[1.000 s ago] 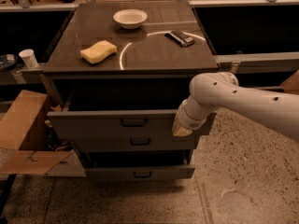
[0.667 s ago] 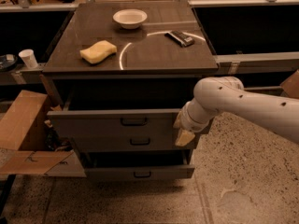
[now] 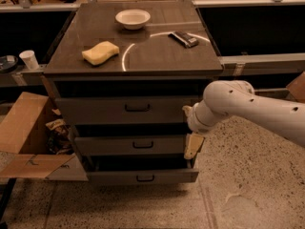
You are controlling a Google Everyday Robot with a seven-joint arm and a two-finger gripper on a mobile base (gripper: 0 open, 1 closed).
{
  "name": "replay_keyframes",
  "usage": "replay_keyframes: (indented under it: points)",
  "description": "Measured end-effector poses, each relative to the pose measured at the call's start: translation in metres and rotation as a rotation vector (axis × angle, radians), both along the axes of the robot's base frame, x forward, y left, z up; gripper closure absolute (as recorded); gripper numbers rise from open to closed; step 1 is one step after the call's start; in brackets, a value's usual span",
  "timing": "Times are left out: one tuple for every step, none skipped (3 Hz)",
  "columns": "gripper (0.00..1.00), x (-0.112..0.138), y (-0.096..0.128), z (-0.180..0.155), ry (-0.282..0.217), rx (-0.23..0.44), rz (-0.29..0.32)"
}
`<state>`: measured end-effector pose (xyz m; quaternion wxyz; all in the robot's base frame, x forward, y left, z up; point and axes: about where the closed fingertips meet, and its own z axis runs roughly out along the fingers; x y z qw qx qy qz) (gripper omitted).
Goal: Close top drawer
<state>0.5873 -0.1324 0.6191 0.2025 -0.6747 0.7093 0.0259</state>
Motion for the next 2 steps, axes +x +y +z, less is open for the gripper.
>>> replay_keyframes:
  points:
    - [0.0,0.015,-0.005,0.007,-0.034,0.039,-0.011]
    - [0.0,0.012,-0.008,0.021,-0.073,0.067,-0.032]
